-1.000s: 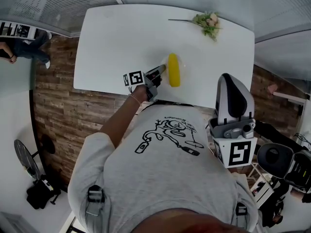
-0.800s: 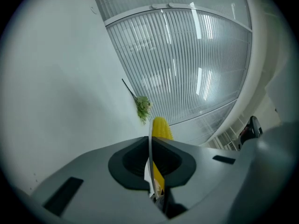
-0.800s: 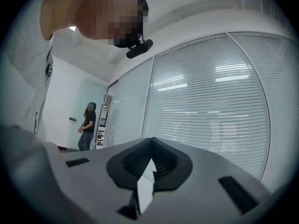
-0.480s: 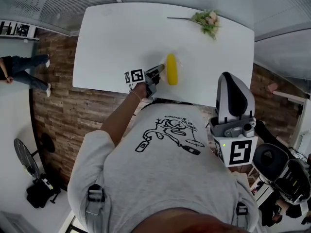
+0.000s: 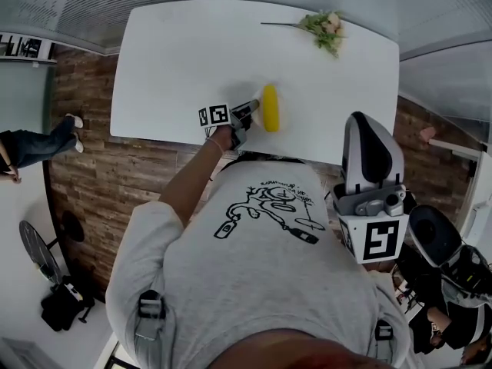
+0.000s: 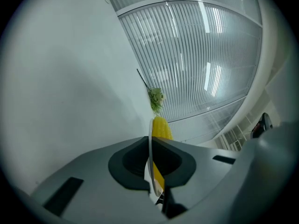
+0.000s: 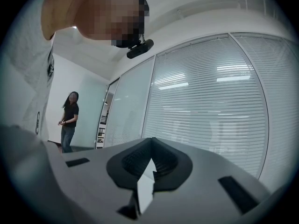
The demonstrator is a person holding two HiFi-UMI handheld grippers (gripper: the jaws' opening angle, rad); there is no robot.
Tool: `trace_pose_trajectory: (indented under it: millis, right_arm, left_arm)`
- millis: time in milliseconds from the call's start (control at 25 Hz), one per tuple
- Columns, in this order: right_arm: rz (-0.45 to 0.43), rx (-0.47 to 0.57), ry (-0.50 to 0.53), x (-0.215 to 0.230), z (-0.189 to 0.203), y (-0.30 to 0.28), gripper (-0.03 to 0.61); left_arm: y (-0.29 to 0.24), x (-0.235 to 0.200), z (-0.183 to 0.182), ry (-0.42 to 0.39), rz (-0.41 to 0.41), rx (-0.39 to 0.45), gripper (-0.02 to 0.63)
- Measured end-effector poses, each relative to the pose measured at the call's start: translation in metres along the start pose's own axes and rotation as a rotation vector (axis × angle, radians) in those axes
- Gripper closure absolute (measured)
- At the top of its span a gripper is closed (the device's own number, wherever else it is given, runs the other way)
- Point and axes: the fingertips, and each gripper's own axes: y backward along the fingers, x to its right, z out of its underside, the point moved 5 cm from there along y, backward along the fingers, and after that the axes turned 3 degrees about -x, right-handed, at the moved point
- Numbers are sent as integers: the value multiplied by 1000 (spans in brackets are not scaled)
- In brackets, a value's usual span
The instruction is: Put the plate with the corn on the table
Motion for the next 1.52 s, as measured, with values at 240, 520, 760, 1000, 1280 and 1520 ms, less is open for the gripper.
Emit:
trace_pose_trajectory:
  millis: [240, 520, 760, 1000, 1280, 1520]
  right_arm:
    - [-2, -1, 4, -1, 0, 0, 572]
    - [4, -3, 2, -1, -2, 1, 572]
    - [7, -4, -1, -3, -4, 0, 572]
    - [7, -3, -4, -5, -5, -1, 572]
    - [6, -4, -8, -5, -3, -3, 572]
    - [10, -8, -15, -2, 0, -4, 572]
  left_arm:
    - [-5, -8, 1, 1, -34, -12, 586]
    - [-6, -12, 2, 11, -68, -25, 586]
    - [-7, -12, 2, 18, -109, -47, 586]
    - [-7, -13, 2, 26, -154, -50, 586]
    - [-12, -10, 0, -30, -248, -64, 584]
    - [-15, -11, 1, -98, -353, -93, 572]
